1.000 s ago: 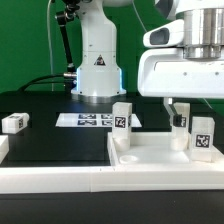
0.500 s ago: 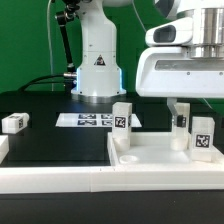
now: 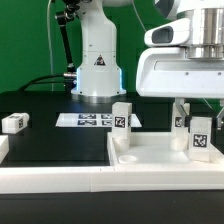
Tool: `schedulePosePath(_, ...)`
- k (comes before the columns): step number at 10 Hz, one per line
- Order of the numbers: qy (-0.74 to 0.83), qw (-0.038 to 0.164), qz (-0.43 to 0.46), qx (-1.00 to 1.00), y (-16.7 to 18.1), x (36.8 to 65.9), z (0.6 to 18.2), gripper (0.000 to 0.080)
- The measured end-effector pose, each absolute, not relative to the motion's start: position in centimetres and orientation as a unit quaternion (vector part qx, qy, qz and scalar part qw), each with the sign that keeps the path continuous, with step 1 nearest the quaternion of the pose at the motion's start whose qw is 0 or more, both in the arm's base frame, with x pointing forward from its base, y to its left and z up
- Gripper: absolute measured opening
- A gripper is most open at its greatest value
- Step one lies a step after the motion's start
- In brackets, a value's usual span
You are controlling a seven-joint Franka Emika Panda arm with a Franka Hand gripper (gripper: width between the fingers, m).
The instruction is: Assemble square table
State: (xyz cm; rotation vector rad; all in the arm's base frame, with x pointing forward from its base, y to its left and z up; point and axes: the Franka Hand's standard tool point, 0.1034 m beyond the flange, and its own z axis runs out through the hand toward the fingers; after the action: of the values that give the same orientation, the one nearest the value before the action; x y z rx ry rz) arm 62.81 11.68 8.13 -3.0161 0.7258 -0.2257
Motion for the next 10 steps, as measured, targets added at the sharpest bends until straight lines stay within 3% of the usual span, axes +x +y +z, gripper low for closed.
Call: schedulePosePath(10, 0.672, 0.064, -0.039, -0.737, 11.77, 62.30, 8.03, 0.0290)
